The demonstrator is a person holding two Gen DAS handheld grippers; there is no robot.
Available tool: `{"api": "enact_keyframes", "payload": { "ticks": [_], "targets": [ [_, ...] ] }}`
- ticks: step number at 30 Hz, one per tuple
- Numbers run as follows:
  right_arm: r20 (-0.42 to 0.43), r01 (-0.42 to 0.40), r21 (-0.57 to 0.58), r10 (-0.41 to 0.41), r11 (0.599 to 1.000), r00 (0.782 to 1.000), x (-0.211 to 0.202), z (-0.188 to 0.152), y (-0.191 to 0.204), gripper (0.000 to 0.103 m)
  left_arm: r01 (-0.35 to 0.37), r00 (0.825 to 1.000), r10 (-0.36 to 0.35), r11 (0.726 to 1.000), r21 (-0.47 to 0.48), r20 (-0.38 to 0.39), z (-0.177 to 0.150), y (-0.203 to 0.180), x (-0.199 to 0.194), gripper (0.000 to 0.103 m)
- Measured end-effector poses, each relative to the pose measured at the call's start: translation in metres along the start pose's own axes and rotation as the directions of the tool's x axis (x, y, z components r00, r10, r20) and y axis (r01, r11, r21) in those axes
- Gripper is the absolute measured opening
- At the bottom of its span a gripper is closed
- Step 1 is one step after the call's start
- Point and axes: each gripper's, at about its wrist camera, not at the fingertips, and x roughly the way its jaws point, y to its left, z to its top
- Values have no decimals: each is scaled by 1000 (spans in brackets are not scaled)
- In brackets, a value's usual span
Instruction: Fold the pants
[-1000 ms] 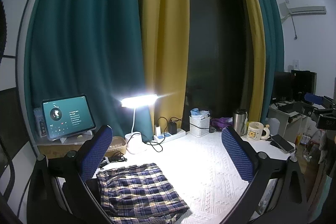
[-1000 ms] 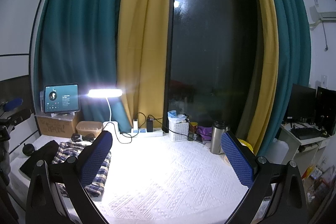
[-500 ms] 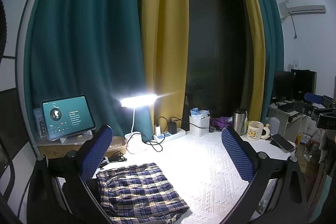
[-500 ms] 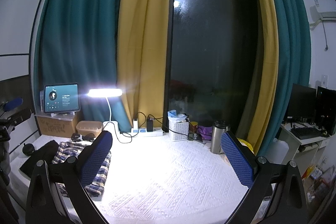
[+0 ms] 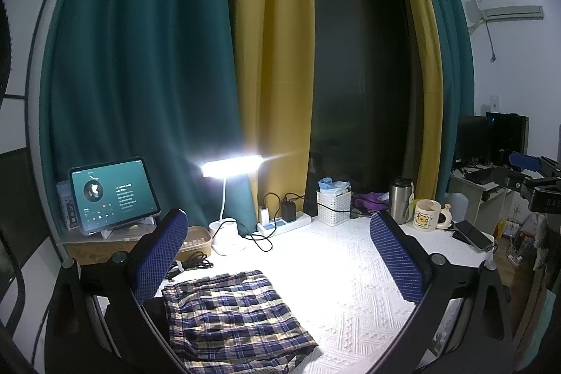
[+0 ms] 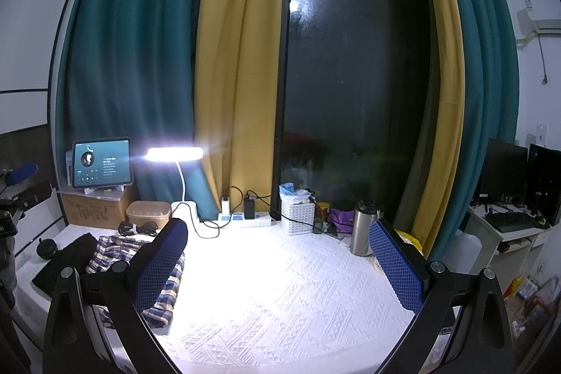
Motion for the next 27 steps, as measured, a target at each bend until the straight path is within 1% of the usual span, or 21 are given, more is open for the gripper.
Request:
{"api": "enact_keyframes", "payload": {
  "ticks": [27],
  "targets": [
    [-6, 0, -3, 0, 1000, 1000, 2, -1, 4, 103, 7, 1000, -7, 1000, 2, 9, -2, 1, -1, 103]
  ]
}}
